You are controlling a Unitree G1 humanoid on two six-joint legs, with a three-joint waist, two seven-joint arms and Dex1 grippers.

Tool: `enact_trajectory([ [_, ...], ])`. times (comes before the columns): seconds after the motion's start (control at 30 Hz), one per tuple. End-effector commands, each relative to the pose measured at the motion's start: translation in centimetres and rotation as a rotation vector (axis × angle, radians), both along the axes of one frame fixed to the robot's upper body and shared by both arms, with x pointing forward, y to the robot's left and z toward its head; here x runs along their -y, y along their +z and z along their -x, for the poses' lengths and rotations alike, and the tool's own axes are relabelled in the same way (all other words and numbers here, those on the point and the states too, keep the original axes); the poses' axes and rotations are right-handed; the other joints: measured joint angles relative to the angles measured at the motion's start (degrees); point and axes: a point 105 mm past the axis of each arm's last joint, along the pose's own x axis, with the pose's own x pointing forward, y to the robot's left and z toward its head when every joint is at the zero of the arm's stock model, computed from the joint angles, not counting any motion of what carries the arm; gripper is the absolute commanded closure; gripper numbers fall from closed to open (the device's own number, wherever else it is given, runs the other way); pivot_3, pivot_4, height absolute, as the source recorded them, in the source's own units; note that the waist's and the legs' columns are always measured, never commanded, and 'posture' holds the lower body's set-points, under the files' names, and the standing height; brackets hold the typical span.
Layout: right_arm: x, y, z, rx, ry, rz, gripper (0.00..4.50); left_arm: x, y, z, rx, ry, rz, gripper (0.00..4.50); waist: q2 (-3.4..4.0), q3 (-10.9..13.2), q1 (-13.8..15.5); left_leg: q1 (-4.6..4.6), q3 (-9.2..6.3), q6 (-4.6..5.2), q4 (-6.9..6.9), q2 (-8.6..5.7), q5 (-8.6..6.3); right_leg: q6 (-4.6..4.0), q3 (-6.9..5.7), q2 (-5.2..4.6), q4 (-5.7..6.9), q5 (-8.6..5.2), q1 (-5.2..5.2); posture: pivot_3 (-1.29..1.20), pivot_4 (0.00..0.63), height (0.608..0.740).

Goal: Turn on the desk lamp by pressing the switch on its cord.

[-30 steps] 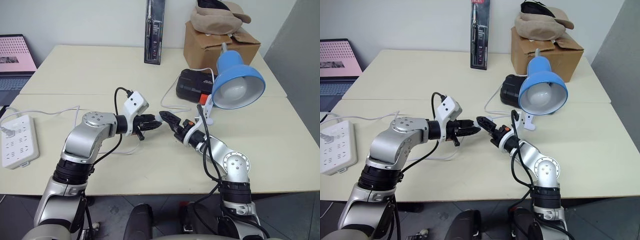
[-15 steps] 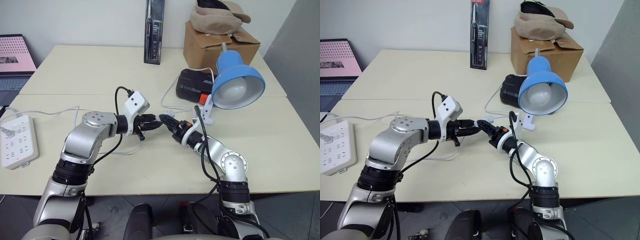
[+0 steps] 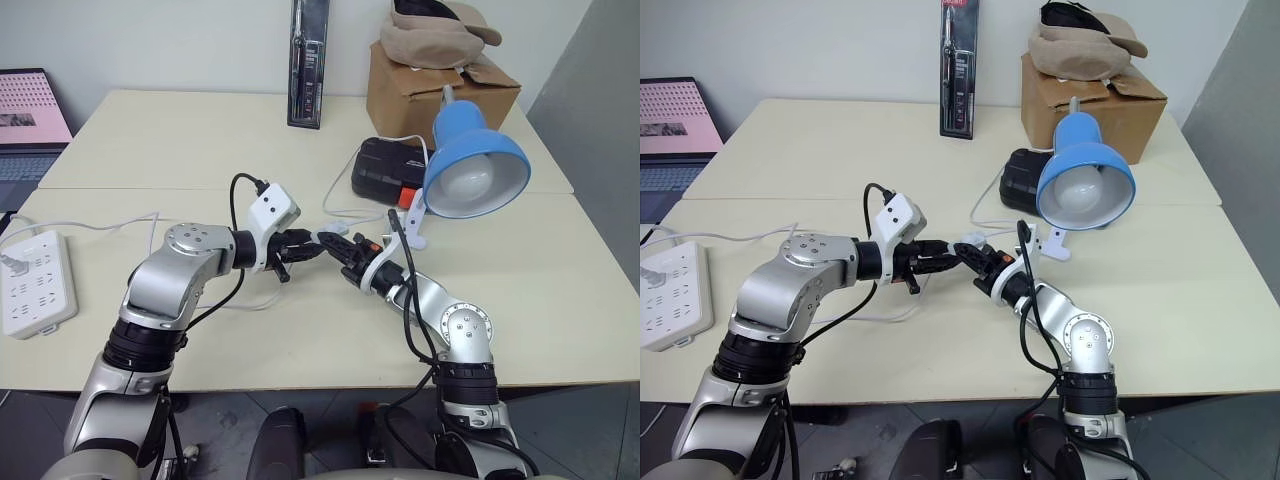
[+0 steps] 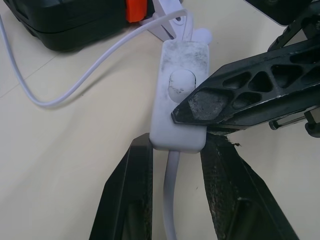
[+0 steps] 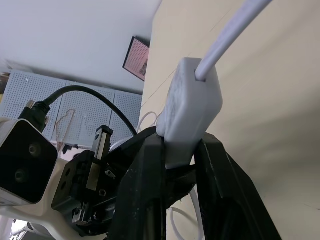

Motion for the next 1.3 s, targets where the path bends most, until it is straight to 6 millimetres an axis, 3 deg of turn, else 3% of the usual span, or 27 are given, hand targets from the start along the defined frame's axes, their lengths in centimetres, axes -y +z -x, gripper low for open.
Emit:
enact_trajectory([
  [0.03,-1.2,2.3,0.9,0.043,0.051,-0.119,2.79,0.4,1.2,0.5,0.045,-0.026,0.016,3.47,0.0,0.0,0.0,0.0,0.0,0.0,0.0,0.0,0.0,0.0,0.0,0.0,0.0,0.0,0.0,0.0,0.15,0.74],
  [0.13,-1.1,2.6,0.9,0.043,0.053,-0.143,2.11,0.4,1.2,0.5,0.044,-0.024,0.016,3.47,0.0,0.0,0.0,-0.01,0.0,0.0,0.0,0.0,0.0,0.0,0.0,0.0,0.0,0.0,-0.01,0.0,0.15,0.74],
  [1.03,-0.5,1.5,0.4,-0.005,0.008,-0.127,2.11,0.2,1.2,0.3,0.054,-0.021,0.008,3.47,0.01,0.01,-0.01,-0.11,0.0,0.0,-0.01,0.0,0.0,0.0,0.0,0.0,-0.02,0.0,-0.1,0.0,0.15,0.74],
  [1.3,-0.3,1.4,0.2,-0.014,-0.003,-0.142,3.83,0.1,1.2,0.2,0.057,-0.015,0.007,3.47,0.02,0.01,-0.01,-0.17,0.0,0.0,-0.01,0.0,0.0,0.0,0.0,0.0,-0.02,0.0,-0.16,0.0,0.15,0.74],
])
